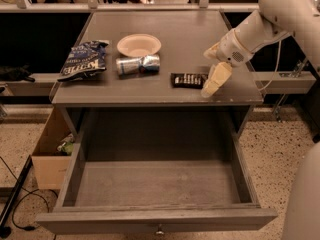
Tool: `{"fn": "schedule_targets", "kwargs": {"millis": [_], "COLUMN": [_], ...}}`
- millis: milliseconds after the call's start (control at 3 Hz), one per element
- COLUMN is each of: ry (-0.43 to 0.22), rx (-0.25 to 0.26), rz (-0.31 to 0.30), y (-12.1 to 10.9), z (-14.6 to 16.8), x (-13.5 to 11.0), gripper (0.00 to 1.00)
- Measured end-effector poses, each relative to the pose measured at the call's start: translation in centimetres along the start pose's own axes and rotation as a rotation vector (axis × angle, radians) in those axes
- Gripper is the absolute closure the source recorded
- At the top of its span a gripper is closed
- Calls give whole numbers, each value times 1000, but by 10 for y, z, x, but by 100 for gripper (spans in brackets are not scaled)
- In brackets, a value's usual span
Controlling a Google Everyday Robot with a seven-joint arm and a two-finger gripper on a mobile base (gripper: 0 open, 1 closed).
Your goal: Place rxbar chocolate into top drawer
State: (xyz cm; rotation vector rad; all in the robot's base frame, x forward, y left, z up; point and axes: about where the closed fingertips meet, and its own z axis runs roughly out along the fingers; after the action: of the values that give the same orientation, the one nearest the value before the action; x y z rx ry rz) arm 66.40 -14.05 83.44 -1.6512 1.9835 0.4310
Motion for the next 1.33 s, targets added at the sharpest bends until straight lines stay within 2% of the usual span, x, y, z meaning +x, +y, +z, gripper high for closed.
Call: {"fn": "schedule_targets", "kwargs": {"millis": [333, 667, 1000, 1333], "ry": [21, 21, 21, 21], "rx": [-12, -13, -13, -13], "rz": [6, 6, 6, 6], "y": [-22, -21, -21, -21], "z": [23, 23, 23, 23], "x": [3, 3, 3, 3], "gripper": [0, 0, 16, 40]}}
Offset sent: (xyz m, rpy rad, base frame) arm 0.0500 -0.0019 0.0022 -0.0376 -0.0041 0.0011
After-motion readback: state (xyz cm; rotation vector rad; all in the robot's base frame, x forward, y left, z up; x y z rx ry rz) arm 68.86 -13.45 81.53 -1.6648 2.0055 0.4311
